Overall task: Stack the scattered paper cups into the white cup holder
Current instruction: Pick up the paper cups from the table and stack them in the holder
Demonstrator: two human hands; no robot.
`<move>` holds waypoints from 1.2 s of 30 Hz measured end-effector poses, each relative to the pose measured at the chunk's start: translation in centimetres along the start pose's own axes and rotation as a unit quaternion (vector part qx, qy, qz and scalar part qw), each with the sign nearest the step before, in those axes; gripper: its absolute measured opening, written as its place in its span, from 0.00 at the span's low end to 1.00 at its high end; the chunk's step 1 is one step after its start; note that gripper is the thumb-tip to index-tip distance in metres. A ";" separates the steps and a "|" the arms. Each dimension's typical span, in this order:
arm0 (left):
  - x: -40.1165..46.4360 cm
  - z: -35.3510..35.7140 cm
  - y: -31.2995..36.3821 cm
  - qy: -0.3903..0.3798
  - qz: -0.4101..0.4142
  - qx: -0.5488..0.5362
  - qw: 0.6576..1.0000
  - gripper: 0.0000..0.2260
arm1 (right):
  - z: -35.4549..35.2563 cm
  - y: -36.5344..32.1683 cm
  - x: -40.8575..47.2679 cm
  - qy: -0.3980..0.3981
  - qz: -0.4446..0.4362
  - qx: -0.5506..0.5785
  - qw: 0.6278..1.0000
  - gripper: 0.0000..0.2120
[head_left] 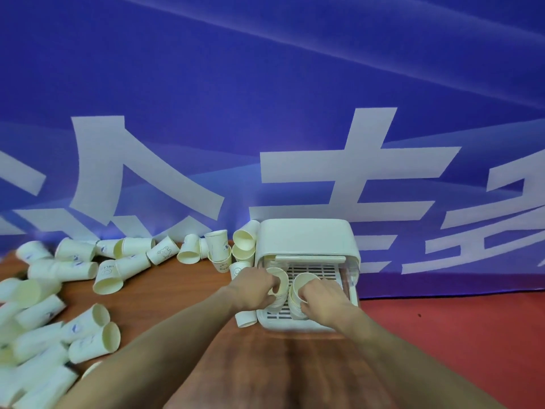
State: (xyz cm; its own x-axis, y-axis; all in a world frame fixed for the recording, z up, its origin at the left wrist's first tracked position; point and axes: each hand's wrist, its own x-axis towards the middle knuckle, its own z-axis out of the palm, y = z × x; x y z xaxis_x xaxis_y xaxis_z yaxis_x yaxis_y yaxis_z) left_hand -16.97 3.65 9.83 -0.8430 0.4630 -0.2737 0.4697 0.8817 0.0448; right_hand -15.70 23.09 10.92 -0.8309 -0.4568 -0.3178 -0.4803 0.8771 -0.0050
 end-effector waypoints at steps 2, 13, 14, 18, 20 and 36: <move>-0.2 0.5 -0.2 -0.001 -0.006 -0.012 1.000 0.13 | 0.9 -0.2 0.5 -0.015 -0.001 -0.012 1.000 0.09; -1.0 1.3 -0.3 0.003 -0.004 -0.004 1.000 0.14 | 2.9 -0.2 1.8 -0.040 0.007 0.010 0.999 0.14; -1.1 1.2 -0.3 0.004 -0.004 0.001 1.000 0.14 | 2.8 -0.2 1.8 -0.041 0.008 0.016 0.999 0.13; -1.5 0.3 -0.3 0.014 -0.008 0.007 1.000 0.13 | 1.9 0.0 1.5 -0.020 0.012 0.054 0.998 0.16; -1.7 0.1 -0.1 0.023 -0.017 -0.008 1.000 0.13 | 1.1 0.4 1.2 -0.004 0.025 0.073 0.997 0.16; -0.3 7.1 6.7 0.032 -0.350 -0.746 0.567 0.16 | 7.4 3.6 0.9 -0.027 0.268 0.618 0.739 0.28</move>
State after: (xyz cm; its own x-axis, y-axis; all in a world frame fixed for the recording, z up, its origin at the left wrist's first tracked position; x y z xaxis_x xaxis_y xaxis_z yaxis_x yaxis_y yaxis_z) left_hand -11.70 8.73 3.37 -0.7162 -0.0859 -0.6926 -0.6887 -0.0737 0.7213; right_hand -16.09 26.97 3.57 -0.7805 -0.0180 -0.6249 0.5641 0.4106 -0.7164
